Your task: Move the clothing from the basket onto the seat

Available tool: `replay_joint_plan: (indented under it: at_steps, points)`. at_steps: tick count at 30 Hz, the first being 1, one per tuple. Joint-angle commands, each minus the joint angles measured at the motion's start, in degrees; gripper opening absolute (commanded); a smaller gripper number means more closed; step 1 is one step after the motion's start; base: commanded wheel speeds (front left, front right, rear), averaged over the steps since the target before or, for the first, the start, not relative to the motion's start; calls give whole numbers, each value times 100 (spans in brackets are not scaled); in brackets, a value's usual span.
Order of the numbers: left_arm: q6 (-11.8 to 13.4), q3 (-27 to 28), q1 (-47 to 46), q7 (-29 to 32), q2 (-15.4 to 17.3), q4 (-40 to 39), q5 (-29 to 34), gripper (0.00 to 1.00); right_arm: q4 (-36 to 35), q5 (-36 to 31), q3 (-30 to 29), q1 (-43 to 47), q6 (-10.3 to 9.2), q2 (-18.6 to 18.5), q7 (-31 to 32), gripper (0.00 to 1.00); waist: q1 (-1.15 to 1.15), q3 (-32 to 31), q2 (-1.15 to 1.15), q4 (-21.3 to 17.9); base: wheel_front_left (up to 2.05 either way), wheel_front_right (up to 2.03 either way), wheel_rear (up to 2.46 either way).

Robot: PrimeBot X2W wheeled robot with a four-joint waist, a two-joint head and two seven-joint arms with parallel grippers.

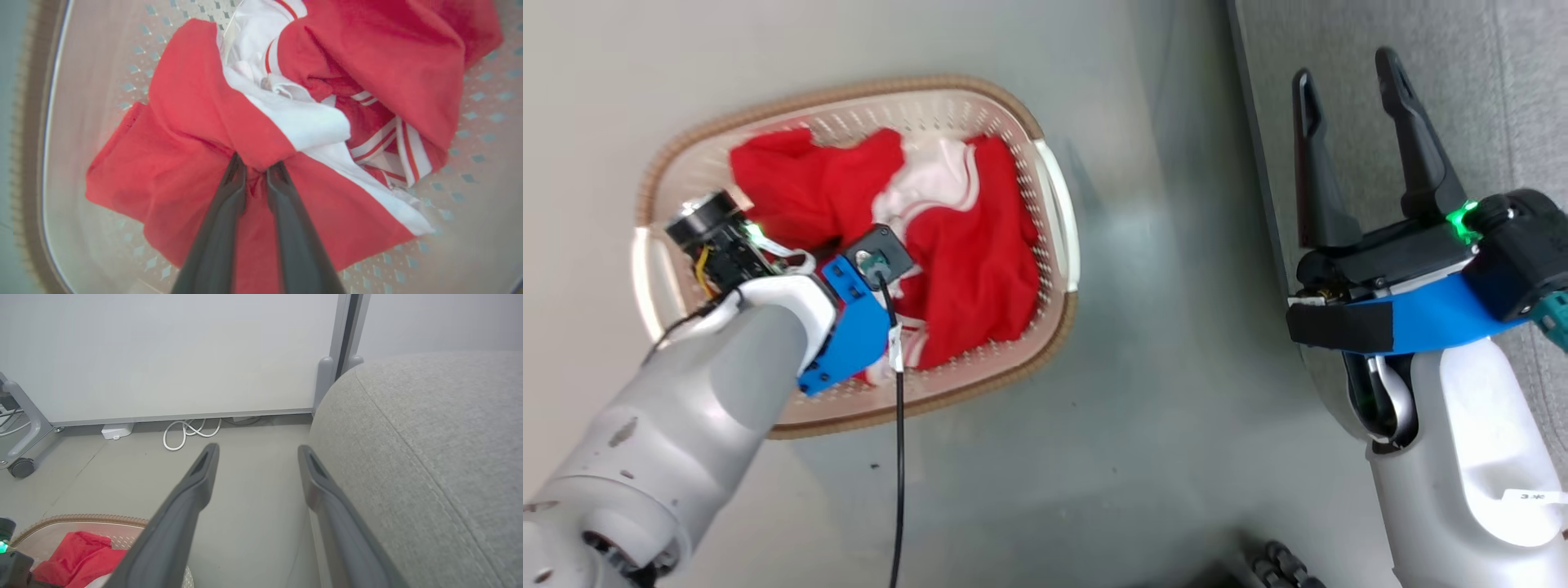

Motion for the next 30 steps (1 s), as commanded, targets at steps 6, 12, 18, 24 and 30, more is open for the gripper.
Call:
replay_joint_plan:
  at_steps: [6, 12, 18, 24, 30]
  points:
    - [10, -18, 221, -414, -230, 67, -294, 0, 130, -119, -50, 204, -1, -26, -6, 100, 0, -724, 0, 340, 0, 0, 0]
    - [10, -18, 418, -856, -447, 149, -662, 0, 254, -201, -107, 422, -1, -58, -6, 100, 0, -1285, 0, 573, 0, 0, 0]
    - [10, -5, 613, -1338, -660, 250, -1109, 0, 368, -227, -155, 675, -1, -113, -6, 100, 0, -1837, 0, 785, 0, 0, 0]
    - [10, 118, 807, -1692, -786, 262, -1592, 0, 462, -211, -170, 938, -1, -146, -6, 100, 0, -2376, 0, 933, 0, 0, 0]
    - [10, 362, 1012, -1823, -819, 170, -1928, 0, 551, -183, -207, 1270, -1, -151, -6, 100, 0, -2916, 0, 1022, 0, 0, 0]
